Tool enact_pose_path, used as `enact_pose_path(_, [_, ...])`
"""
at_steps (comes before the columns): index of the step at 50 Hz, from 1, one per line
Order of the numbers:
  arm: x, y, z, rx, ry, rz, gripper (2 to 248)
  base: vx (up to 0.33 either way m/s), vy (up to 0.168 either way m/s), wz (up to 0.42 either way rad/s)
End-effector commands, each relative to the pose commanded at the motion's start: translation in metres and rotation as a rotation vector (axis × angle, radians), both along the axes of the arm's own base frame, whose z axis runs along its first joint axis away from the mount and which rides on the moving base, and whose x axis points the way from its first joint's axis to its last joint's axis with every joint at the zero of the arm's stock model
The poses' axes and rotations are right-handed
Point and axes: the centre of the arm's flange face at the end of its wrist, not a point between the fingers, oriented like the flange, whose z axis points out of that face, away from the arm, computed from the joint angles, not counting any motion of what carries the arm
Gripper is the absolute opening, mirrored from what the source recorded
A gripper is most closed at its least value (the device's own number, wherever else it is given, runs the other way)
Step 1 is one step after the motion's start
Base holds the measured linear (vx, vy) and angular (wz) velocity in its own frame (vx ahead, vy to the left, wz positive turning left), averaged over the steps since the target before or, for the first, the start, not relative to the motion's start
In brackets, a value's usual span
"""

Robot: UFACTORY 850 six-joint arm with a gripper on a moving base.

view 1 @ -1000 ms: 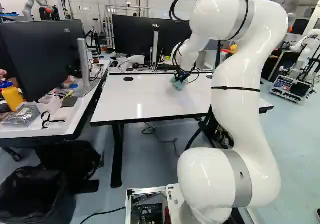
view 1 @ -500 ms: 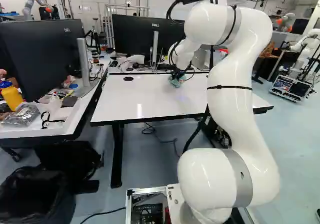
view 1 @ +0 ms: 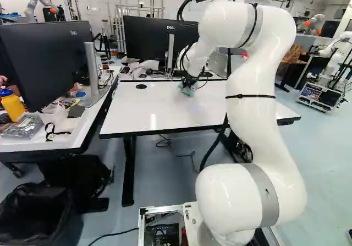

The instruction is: Clean the table with the green towel

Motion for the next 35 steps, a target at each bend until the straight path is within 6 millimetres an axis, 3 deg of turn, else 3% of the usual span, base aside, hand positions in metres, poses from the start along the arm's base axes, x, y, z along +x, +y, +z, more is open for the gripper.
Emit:
enact_pose_path(17, [-0.019,0.021,0.002,0.000,0.017,0.032,39,0.000,0.000,0.000])
enact_pose_path(35, [-0.048,0.013,0.005,0.001,0.039,0.017,39,0.000,0.000,0.000])
